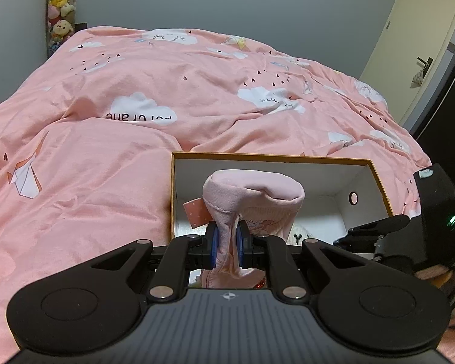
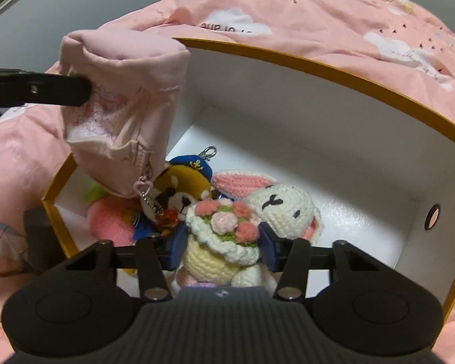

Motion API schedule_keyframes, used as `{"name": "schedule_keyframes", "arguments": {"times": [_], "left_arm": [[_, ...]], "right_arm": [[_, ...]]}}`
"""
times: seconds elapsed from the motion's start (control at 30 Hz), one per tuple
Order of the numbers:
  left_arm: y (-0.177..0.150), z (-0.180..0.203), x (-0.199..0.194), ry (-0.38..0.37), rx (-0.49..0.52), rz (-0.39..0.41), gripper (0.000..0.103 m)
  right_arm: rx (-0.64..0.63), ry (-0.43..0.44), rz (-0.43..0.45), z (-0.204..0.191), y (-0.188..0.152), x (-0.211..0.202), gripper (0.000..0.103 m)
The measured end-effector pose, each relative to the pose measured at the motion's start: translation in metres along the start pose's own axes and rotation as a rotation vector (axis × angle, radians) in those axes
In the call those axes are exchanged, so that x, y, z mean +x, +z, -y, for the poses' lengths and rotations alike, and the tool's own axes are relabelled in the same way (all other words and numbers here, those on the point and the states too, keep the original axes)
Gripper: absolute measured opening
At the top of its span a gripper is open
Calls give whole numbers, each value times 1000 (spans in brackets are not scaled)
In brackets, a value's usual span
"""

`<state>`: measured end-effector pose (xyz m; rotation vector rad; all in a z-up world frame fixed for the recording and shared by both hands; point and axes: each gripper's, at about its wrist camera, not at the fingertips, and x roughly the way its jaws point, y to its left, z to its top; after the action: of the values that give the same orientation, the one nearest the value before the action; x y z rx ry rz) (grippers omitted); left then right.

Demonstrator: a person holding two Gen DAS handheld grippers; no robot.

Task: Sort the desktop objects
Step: 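Lower the bunny into the box and open the right gripper, then lower the pink pouch into the box with the left gripper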

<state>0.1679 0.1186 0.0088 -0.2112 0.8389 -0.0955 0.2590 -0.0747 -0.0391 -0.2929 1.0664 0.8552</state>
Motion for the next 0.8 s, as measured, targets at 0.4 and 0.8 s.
{"name": "schedule_keyframes", "arguments": {"times": [0.4,0.8], "left_arm": [[7,8,8,8,32,-17,14],[31,58,42,153,491,-41,14]], "right_arm": [[-75,247,-39,20,-5,7,40],[-55,139,64,21,-9,-30,41]]}}
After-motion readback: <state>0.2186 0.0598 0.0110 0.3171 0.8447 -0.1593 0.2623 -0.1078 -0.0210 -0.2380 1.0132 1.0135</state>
